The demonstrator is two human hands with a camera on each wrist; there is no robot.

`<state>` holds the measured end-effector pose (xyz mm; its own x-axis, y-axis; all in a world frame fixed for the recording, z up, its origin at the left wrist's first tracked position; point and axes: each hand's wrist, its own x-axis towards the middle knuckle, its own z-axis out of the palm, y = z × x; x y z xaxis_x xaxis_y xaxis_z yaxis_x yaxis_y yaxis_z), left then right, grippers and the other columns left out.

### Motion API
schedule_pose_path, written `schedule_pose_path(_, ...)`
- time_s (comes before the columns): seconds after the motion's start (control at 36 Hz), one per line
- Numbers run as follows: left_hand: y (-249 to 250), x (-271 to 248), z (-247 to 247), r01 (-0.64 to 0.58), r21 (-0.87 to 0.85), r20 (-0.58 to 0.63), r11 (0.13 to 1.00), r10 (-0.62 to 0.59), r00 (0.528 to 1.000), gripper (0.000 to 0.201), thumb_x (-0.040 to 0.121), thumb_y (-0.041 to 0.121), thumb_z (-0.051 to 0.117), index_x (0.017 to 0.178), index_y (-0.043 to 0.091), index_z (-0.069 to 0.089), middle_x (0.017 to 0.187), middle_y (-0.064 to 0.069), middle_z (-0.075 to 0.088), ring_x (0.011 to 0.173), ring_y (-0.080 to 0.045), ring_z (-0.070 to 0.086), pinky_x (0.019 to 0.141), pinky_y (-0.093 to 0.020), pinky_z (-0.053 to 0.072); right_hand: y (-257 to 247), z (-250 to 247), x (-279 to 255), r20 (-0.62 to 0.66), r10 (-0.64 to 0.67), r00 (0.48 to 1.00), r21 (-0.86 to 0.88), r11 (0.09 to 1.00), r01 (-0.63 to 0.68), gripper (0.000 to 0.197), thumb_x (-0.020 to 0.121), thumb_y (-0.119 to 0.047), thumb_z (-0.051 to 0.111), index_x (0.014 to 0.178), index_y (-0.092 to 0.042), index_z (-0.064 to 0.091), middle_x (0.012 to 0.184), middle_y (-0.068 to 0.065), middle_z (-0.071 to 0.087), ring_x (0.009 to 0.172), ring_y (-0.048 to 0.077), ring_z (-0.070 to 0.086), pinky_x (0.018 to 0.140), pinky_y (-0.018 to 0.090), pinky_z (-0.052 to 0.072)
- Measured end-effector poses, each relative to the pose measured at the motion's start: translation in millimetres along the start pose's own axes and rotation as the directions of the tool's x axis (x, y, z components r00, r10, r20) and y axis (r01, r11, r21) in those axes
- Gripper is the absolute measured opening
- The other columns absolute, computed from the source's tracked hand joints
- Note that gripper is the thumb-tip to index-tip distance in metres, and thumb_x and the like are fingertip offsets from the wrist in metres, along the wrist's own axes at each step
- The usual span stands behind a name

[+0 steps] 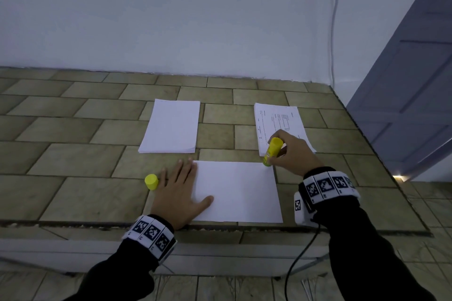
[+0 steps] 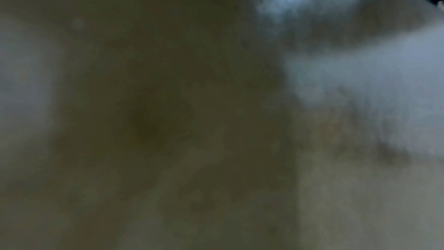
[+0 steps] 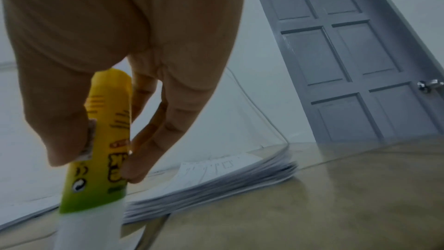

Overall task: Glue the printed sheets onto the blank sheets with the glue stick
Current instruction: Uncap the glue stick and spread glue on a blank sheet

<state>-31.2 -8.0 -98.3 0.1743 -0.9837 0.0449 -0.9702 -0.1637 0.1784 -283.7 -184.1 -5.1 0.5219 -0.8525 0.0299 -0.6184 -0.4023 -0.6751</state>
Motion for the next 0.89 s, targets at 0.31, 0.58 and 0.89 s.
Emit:
schedule_pose_path(0.31, -0.9, -0.1, 0.8, 0.002, -0.001, -0.026, 1.000, -0.002, 1.000, 0.104, 0.078, 0.083, 0.019, 0.154, 0.013, 0.028, 0.161, -0.003, 0.022, 0.149, -0.025, 0.018, 0.119, -0.056, 0.011, 5.1, -13.6, -23.6, 0.094, 0.073, 0.993, -0.759, 0.651, 0.024, 0.029, 0.090, -0.039, 0.056, 0.116, -0.030, 0.062, 0.113, -0.005, 0.063, 0.105, 0.015, 0.056, 0.091, 0.032, 0.038)
schedule_pose_path(0.58, 0.0, 1.5, -1.0, -0.001, 0.014, 0.006, 1.000, 0.001, 1.000, 0.109, 0.076, 0.089, 0.001, 0.156, 0.017, 0.018, 0.163, -0.002, 0.015, 0.150, -0.025, 0.014, 0.119, -0.056, 0.010, 22.2, -28.4, -29.2, -0.185, 0.251, 0.950, -0.235, 0.928, -0.290, 0.027, 0.088, -0.021, 0.067, 0.106, -0.010, 0.051, 0.099, 0.006, 0.057, 0.086, 0.020, 0.056, 0.073, 0.031, 0.044)
schedule_pose_path(0.89, 1.0, 1.7, -2.2, 0.010, 0.006, 0.021, 1.000, -0.010, 1.000, 0.113, 0.071, 0.093, -0.002, 0.157, 0.022, 0.014, 0.164, 0.000, 0.008, 0.151, -0.022, 0.006, 0.120, -0.052, 0.003, 47.2, -33.3, -15.7, -0.290, 0.476, 0.830, -0.015, 0.865, -0.501, 0.044, 0.082, -0.017, 0.073, 0.112, 0.003, 0.050, 0.096, 0.015, 0.055, 0.083, 0.024, 0.051, 0.060, 0.028, 0.034)
